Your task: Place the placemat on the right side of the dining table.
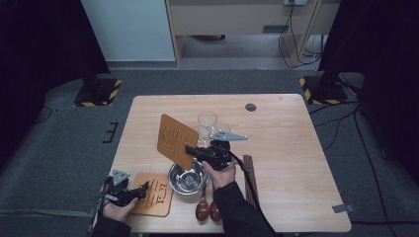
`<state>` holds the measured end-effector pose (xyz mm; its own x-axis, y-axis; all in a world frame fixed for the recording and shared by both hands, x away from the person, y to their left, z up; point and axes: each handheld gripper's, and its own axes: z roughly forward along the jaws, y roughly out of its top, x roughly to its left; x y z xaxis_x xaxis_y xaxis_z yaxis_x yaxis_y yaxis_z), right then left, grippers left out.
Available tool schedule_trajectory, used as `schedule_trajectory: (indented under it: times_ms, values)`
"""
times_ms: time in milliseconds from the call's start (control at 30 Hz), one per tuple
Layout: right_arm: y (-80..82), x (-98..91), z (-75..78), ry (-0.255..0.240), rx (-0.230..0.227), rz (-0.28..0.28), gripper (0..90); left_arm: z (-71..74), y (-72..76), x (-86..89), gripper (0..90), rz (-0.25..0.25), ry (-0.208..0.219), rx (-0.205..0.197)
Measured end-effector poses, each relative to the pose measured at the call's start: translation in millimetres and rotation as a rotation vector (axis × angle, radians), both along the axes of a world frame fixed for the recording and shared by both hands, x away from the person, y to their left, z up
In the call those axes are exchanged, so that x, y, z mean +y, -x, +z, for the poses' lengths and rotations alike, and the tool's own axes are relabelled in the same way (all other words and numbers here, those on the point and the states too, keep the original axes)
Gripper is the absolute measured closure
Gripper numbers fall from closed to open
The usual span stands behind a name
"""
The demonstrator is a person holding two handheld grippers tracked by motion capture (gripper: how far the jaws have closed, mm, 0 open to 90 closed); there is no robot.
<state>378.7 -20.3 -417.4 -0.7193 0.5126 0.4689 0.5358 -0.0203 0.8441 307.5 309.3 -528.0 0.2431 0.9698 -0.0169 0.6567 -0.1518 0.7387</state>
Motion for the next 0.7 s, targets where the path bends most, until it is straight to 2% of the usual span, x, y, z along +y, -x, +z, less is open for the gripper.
schedule_trajectory:
  times_ms: [300, 567, 700]
  values:
    - [-1.5, -11.1, 6.5, -0.008, -0.016, -0.017, 87.1, -3.2, -0.6, 1.9, 7.4, -0.001, 0.009, 0.01]
    - [-3.0, -20.5, 11.1, -0.015, -0.023, -0.034, 87.1, -6.6, -1.7, 6.2, 4.9, 0.024, 0.064, 0.026]
    - [-4.0, -27.0, 12.9, -0.022, -0.025, -0.046, 87.1, -6.7, -1.9, 6.1, 4.4, 0.027, 0.057, 0.027]
